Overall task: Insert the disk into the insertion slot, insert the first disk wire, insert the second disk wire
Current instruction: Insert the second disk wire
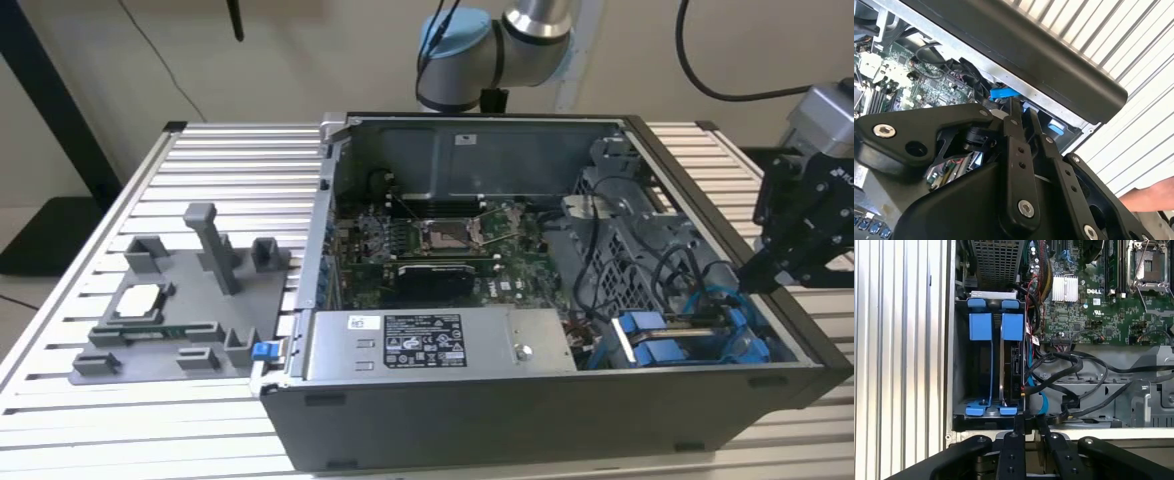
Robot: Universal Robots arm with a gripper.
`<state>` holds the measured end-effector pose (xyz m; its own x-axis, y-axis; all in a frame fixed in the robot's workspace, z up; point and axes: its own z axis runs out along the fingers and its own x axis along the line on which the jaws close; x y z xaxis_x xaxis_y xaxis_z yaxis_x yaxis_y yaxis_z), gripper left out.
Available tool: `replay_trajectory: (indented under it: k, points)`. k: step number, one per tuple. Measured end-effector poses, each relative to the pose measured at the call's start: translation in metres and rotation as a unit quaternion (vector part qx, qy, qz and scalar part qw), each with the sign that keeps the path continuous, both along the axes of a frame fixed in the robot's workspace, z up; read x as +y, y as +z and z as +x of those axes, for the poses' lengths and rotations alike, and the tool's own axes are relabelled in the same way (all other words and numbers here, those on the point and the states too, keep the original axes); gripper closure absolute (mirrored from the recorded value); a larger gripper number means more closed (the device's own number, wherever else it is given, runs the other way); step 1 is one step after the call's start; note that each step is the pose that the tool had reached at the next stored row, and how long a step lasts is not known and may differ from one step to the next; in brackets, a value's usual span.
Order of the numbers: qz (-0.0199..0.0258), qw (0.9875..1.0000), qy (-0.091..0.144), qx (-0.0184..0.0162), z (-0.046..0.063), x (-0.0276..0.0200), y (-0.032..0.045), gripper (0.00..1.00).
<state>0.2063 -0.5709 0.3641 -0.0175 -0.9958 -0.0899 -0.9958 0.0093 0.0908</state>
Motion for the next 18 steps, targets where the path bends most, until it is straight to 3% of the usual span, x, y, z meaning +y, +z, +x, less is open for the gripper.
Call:
replay_trajectory:
  k: [6,7,13,16,18]
  points:
    - [0.0047,1.0,0.0,0.0,0.0,-0.0005,-0.0003,0.0]
    - [0.0058,1.0,0.0,0.0,0.0,-0.0007,-0.0003,1.0]
    - [0.0093,1.0,-0.002,0.0,-0.004,-0.0034,-0.0001,1.0]
    - [0.0116,0.9999,-0.003,0.0,-0.007,-0.0037,0.0094,1.0]
    - [0.0161,0.9999,-0.003,0.0,-0.012,-0.0037,0.0148,1.0]
